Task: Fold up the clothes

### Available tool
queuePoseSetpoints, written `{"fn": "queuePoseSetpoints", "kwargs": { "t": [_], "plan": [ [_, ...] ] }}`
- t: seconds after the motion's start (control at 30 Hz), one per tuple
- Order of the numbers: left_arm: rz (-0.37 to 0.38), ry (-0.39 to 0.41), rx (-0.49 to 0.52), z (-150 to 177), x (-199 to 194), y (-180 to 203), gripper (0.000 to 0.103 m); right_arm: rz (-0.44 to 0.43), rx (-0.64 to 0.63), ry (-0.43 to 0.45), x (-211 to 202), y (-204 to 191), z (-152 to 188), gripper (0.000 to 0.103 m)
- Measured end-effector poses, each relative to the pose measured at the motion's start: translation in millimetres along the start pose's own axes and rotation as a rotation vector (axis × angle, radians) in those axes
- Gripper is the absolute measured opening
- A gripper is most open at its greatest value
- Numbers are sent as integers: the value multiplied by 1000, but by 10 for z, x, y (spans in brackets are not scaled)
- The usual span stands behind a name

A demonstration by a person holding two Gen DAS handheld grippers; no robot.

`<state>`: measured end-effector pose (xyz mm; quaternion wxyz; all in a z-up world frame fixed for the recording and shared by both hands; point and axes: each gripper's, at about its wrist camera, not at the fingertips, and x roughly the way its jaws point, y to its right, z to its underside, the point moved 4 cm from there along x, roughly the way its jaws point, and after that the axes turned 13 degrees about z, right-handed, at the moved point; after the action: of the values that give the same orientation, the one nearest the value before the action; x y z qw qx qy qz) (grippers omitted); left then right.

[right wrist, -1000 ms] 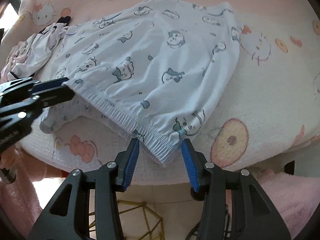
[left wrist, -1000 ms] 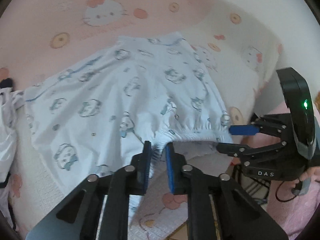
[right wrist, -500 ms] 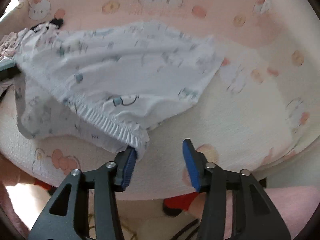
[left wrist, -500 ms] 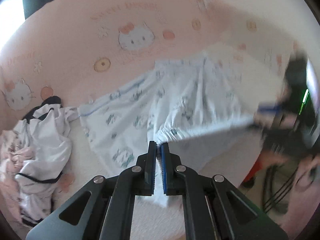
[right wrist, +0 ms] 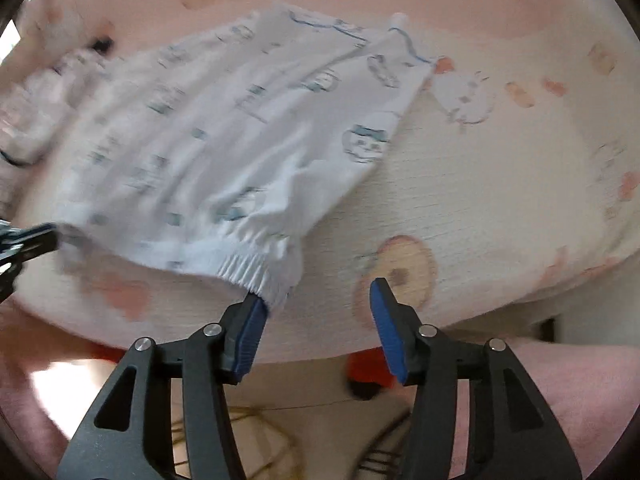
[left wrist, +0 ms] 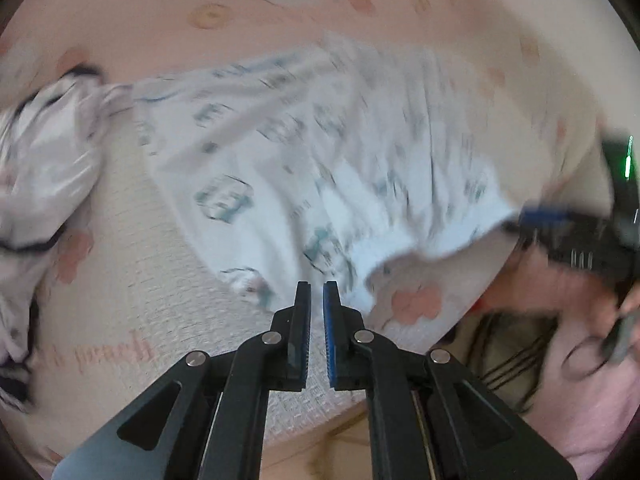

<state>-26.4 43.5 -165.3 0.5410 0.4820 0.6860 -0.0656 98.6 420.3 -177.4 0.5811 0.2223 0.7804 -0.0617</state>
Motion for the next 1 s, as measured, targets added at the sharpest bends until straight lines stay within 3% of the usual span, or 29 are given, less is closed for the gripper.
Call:
{"fn": "queuePoseSetpoints", "kwargs": {
  "t": [0.07, 0.17, 0.27, 0.3, 0.37, 0.4, 0.43, 0.53, 0.57, 0.6, 0.67, 0.7, 0.77, 0.87, 0.93, 0.97, 1.0],
  "plan": [
    [65, 53, -109, -8, -151, -195, 8, -111, 42, 5, -82, 50, -16, 54],
    [57, 32, -149, 45, -88, -302, 9, -273, 107, 12, -208, 132, -44, 54],
    [56, -51, -104, 120, 138, -177, 11, -195, 163, -8, -130, 252, -85, 54],
    [49, -77, -93, 141, 208, -133, 16, -137, 179, -36, -51, 274, -68, 54],
    [20, -109, -100, 175, 351, -78, 36, -103, 199, -86, 116, 301, -87, 54],
    [28, -105, -122, 174, 366, -81, 45, -89, 210, -110, 197, 313, -97, 54],
    [35, -102, -144, 173, 380, -84, 48, -118, 226, -134, 246, 303, -106, 54],
    [81, -80, -205, 153, 364, -119, 47, -173, 230, -138, 269, 253, -137, 54],
    [61, -78, -200, 148, 360, -135, 41, -172, 211, -137, 285, 221, -143, 54],
    [41, -77, -195, 143, 356, -150, 18, -170, 192, -137, 302, 191, -149, 54],
    [-1, -73, -185, 133, 347, -181, 8, -146, 162, -126, 322, 139, -172, 56],
    [-25, -58, -178, 112, 309, -189, 3, -132, 146, -113, 315, 117, -191, 52],
    [-78, -12, -167, 62, 145, -203, 3, -88, 126, -69, 270, 116, -236, 35],
    [-124, 6, -171, 91, -45, -316, 3, -38, 113, -65, 284, 139, -259, 35],
    [-72, 14, -156, 92, -98, -296, 6, -44, 118, -70, 276, 145, -283, 37],
    [-82, 18, -105, 94, -114, -193, 8, -45, 120, -71, 270, 145, -295, 38],
    [-91, 22, -52, 99, -104, -87, 16, -46, 124, -70, 260, 147, -307, 39]
  ]
}}
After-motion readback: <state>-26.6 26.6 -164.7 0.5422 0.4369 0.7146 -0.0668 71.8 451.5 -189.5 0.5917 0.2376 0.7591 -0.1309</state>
